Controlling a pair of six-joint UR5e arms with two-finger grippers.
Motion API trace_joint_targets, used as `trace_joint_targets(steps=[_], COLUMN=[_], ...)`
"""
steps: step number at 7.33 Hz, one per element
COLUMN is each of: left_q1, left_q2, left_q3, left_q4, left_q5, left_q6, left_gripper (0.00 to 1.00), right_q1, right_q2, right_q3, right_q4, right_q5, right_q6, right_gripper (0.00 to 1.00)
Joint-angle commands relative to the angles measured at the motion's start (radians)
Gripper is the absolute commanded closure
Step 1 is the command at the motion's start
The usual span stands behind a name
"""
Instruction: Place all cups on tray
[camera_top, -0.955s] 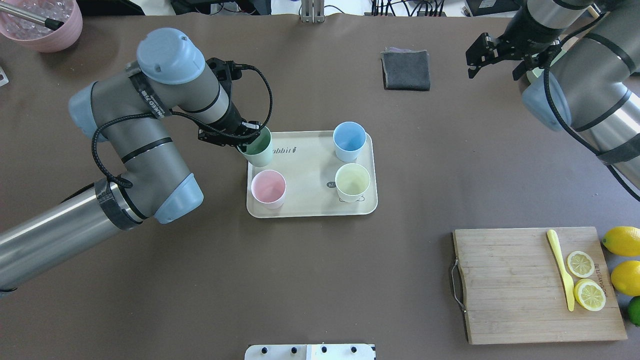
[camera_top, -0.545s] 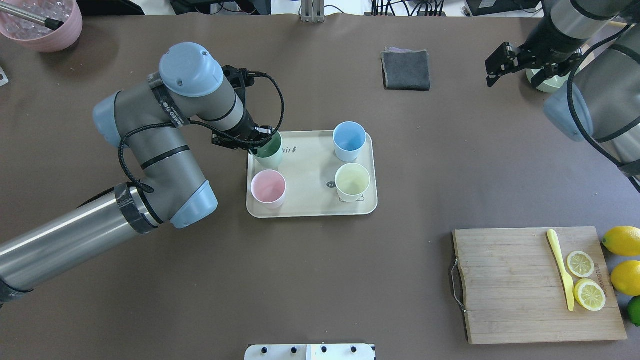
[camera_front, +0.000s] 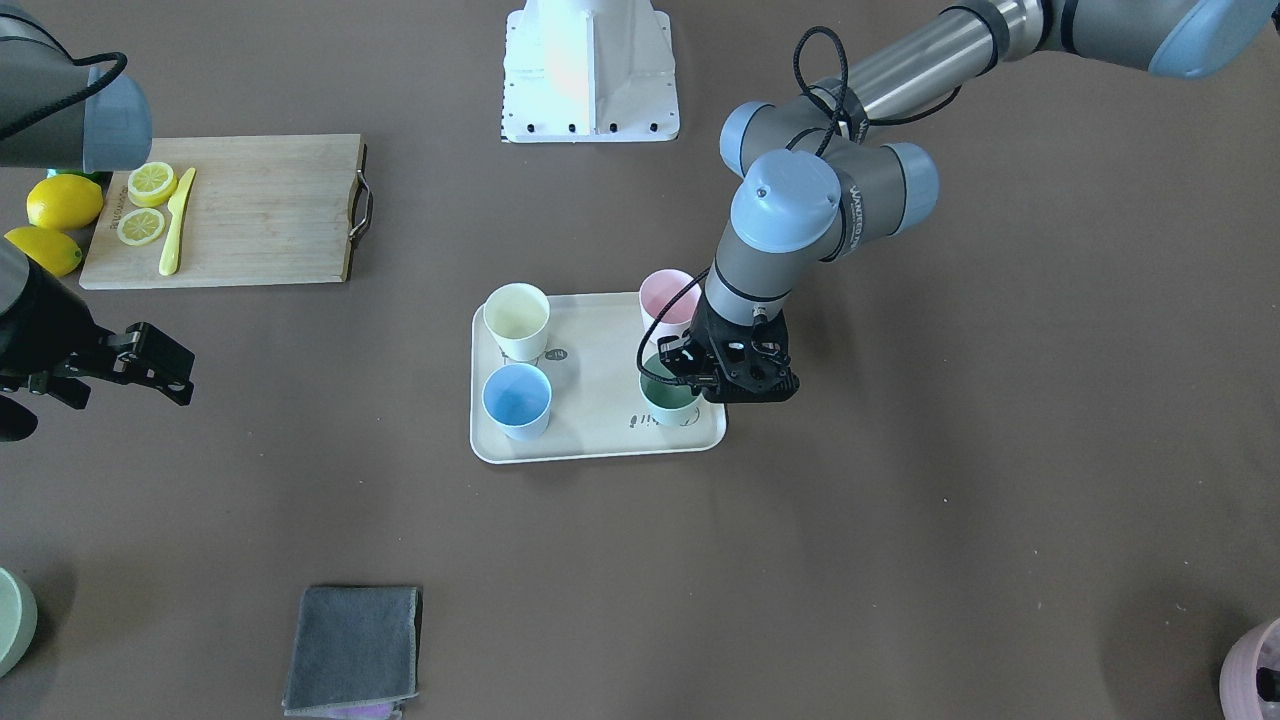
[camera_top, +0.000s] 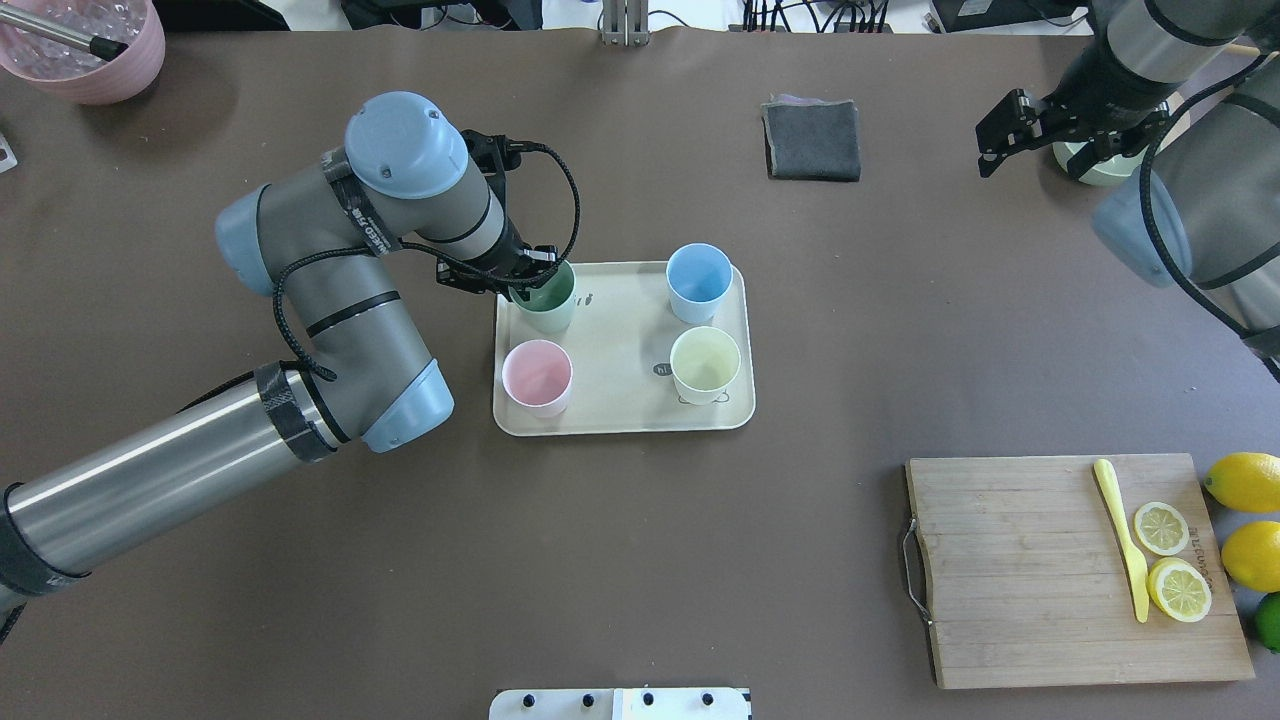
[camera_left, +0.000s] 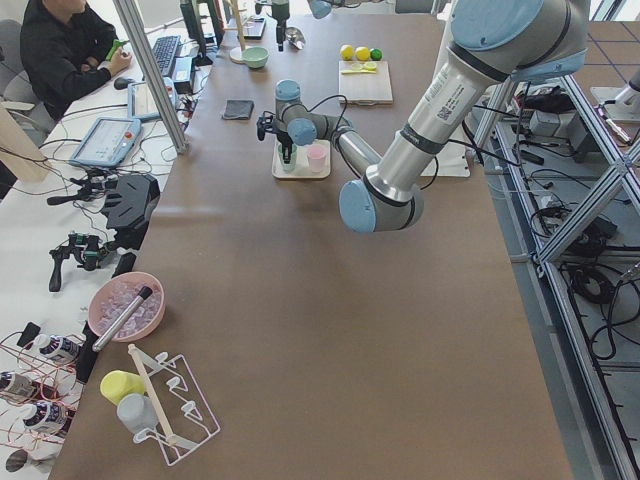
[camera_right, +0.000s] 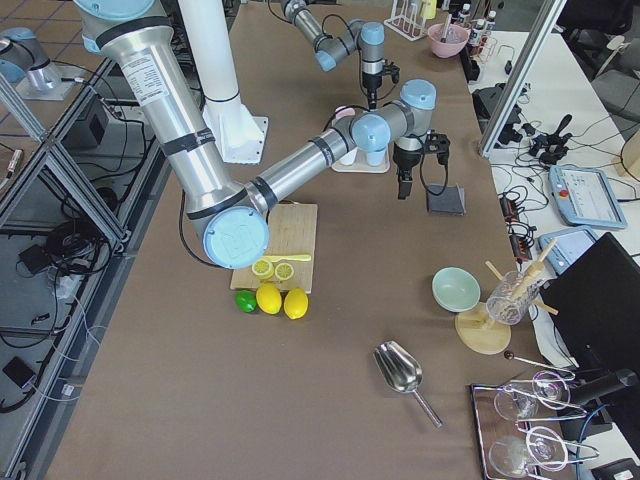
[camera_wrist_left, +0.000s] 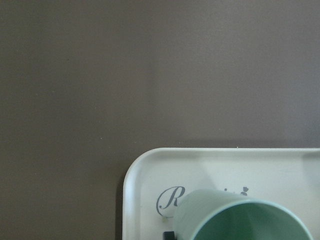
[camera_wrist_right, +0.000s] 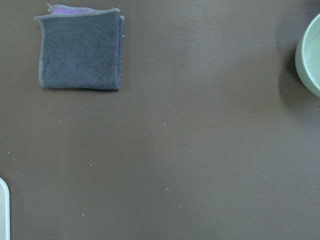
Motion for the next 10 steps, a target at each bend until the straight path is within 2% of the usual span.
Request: trace_joint_targets(steps=[1,2,4,5,6,8,10], left_q1=[0.018,0.008,-0.069,-0.112,-0.176,-0.306,-0.516], left_q2=[0.000,0.001,0.012,0.065,0.105,0.237,0.381], left_q3=[-0.027,-0.068,-0.158,-0.221,-0.239,-0.318,-0.312], left_q4=[0.008,0.020,0.100,0.103,0.103,0.090,0.053], left_q5=[0.052,0.051,-0.012,-0.029,-0.075,-0.095,-0.097], left_q6=[-0.003,-0.003,0.011,0.011,0.046,0.151,0.404], left_gripper=[0.03,0.03,0.03,0.03,0.03,0.02,0.02], right_q1=[0.005,0.012,0.041,0.052,0.060,0.089,0.150], right_q2=[-0.007,-0.017,-0.094,-0.126,-0.161,-0.236,-0.292], right_q3=[0.002,0.013,0.065,0.077,0.089,0.096,0.085], right_q4=[0.000,-0.001,-0.003,-0.002,0.000,0.006,0.009], right_q5=[0.000,0.000,0.034,0.037,0.035,0.028,0.031], right_q6=[-0.005,-0.006,-0.064,-0.086,-0.110,-0.172,-0.242], right_gripper=[0.00,0.00,0.00,0.00,0.00,0.00,0.00])
